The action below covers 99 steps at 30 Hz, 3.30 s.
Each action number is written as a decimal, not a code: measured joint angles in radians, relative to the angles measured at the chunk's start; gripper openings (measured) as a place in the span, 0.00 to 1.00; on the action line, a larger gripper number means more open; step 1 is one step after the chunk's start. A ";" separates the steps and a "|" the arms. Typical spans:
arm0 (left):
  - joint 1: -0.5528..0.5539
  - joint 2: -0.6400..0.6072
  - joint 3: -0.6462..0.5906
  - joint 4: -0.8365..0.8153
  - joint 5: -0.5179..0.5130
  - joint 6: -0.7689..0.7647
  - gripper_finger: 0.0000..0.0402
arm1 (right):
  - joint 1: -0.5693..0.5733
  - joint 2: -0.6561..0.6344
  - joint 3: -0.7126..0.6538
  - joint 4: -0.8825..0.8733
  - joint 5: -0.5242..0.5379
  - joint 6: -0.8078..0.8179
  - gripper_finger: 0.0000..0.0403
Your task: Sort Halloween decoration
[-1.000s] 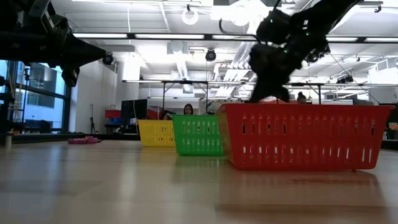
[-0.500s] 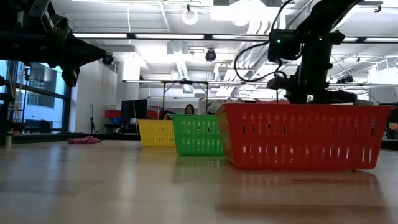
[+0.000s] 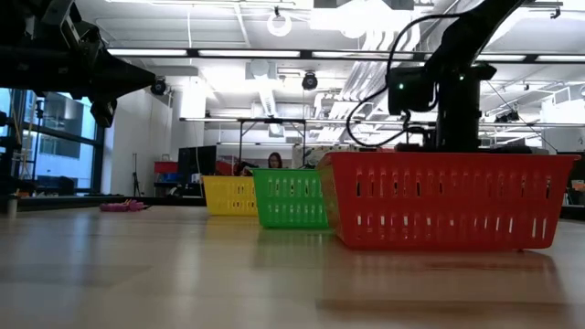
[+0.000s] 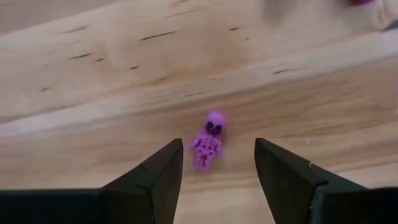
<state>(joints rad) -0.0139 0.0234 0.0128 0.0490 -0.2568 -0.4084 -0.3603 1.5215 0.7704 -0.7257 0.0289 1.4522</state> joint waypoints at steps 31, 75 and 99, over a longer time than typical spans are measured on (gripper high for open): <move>0.000 0.000 0.000 0.000 0.000 0.000 0.01 | 0.001 -0.057 -0.003 -0.012 0.018 -0.400 0.02; 0.000 0.000 0.000 0.036 -0.034 -0.089 0.01 | 0.197 -0.405 0.000 0.956 -0.319 -1.373 0.02; 0.000 0.755 0.688 0.076 -0.152 0.371 0.53 | 0.197 -0.405 0.001 1.023 -0.264 -1.374 0.02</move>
<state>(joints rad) -0.0135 0.7781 0.7007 0.1246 -0.4087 -0.0371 -0.1635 1.1168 0.7712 0.2970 -0.2356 0.0784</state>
